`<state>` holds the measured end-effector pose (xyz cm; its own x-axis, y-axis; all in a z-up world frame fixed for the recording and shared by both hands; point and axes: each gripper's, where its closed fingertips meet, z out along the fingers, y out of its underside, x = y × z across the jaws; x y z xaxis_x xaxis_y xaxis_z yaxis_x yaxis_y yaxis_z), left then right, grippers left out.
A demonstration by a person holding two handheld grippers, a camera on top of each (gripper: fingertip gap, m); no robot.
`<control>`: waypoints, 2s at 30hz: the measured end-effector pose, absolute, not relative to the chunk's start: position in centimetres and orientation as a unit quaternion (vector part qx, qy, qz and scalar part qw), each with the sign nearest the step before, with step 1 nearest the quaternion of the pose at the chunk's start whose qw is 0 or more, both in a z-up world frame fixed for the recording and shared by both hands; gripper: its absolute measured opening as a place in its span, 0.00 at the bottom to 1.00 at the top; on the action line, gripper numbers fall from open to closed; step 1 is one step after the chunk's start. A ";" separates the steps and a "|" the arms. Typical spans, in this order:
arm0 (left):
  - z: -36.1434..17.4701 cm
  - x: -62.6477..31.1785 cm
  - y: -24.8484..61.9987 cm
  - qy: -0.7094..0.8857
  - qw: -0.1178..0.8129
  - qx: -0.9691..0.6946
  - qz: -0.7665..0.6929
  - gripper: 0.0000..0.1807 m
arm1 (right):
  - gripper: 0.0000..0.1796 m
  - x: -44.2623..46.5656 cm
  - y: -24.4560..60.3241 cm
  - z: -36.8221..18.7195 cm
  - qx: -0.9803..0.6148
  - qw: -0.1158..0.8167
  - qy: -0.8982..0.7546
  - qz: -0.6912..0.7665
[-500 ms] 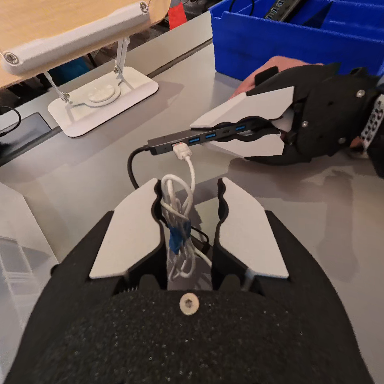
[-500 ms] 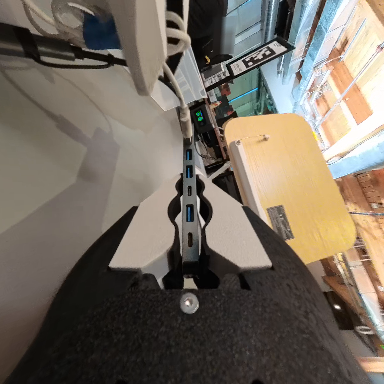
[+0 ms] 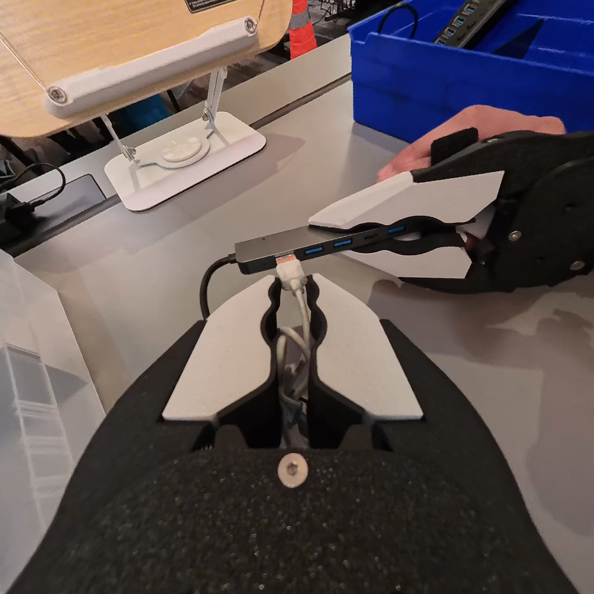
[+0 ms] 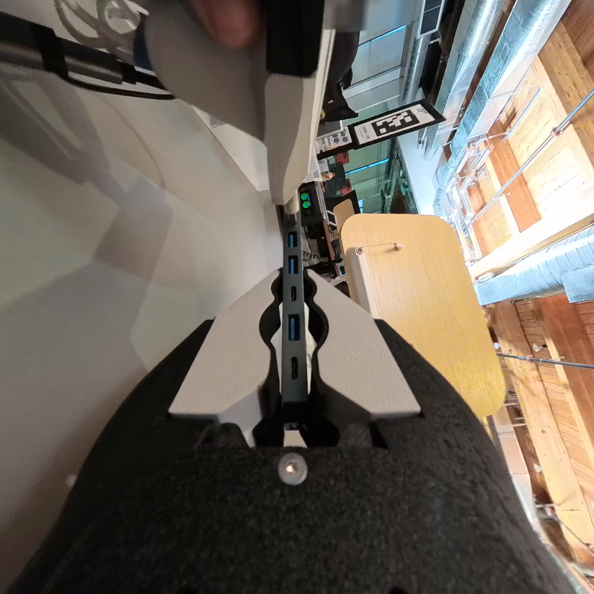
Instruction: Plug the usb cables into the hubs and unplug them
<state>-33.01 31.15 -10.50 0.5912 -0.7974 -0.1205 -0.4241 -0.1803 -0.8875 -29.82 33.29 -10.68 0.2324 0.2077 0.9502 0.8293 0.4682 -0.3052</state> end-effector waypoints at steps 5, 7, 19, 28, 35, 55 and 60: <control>-10.4 -32.9 30.7 0.427 0.480 -0.745 -0.178 0.09 | 0.05 -30.0 32.3 -10.1 -0.425 0.648 -0.576 -0.260; -10.3 -32.9 30.7 0.419 0.481 -0.746 -0.192 0.08 | 0.05 -30.1 32.1 -10.0 -0.425 0.650 -0.575 -0.257; -7.9 -34.0 30.7 0.364 0.523 -0.735 -0.231 0.19 | 0.05 -28.3 34.3 -11.6 -0.454 0.626 -0.573 -0.271; -6.0 -49.1 30.8 0.248 0.519 -0.796 -0.187 0.20 | 0.05 -24.3 36.8 -11.3 -0.528 0.647 -0.504 -0.221; -9.0 -58.2 37.4 0.360 0.306 -0.879 -0.063 0.18 | 0.05 -25.1 36.8 -12.4 -0.521 0.626 -0.533 -0.230; -18.4 -58.8 38.2 0.554 -0.020 -0.832 0.030 0.12 | 0.05 -24.3 37.4 -12.6 -0.548 0.620 -0.519 -0.214; -11.2 -55.0 38.2 0.584 0.153 -0.797 0.012 0.05 | 0.05 -24.3 37.5 -12.6 -0.549 0.621 -0.517 -0.214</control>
<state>-55.05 38.22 -11.25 0.3176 -0.9275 -0.1972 -0.9348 -0.2714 -0.2293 -24.31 37.50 -12.60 0.3737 0.3026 0.8768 0.8331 0.3060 -0.4607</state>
